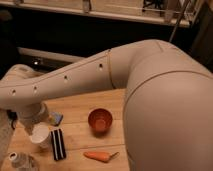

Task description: Knock the bottle over

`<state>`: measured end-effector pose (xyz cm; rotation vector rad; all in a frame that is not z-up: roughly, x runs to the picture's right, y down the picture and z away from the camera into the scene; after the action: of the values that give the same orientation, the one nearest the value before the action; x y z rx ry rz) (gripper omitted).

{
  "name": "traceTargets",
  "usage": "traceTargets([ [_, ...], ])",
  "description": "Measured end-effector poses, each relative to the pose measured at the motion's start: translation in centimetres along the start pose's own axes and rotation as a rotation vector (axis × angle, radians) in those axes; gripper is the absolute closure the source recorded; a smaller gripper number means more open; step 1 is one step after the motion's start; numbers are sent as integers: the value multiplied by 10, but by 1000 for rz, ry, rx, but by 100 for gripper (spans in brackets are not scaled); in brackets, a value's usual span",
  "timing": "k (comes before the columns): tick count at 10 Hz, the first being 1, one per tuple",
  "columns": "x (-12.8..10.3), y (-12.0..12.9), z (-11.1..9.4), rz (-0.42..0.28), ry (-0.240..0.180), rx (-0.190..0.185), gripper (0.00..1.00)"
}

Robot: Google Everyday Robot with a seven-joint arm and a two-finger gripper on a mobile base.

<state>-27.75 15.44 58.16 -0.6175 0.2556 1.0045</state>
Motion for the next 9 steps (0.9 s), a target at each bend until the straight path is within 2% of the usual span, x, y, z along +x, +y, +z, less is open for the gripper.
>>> traceTargets([
  [2,17,43,-21,-122,-54,37,69],
  [4,38,84,-25,-226,-55,35,87],
  [5,50,105,-24,-275,-41,17,95],
  [6,62,129,-21,-318,-15,-26,100],
  [7,70,150,-16,-346,18,-89,100],
  [9,79,177,-7,-386,79,-201,100],
])
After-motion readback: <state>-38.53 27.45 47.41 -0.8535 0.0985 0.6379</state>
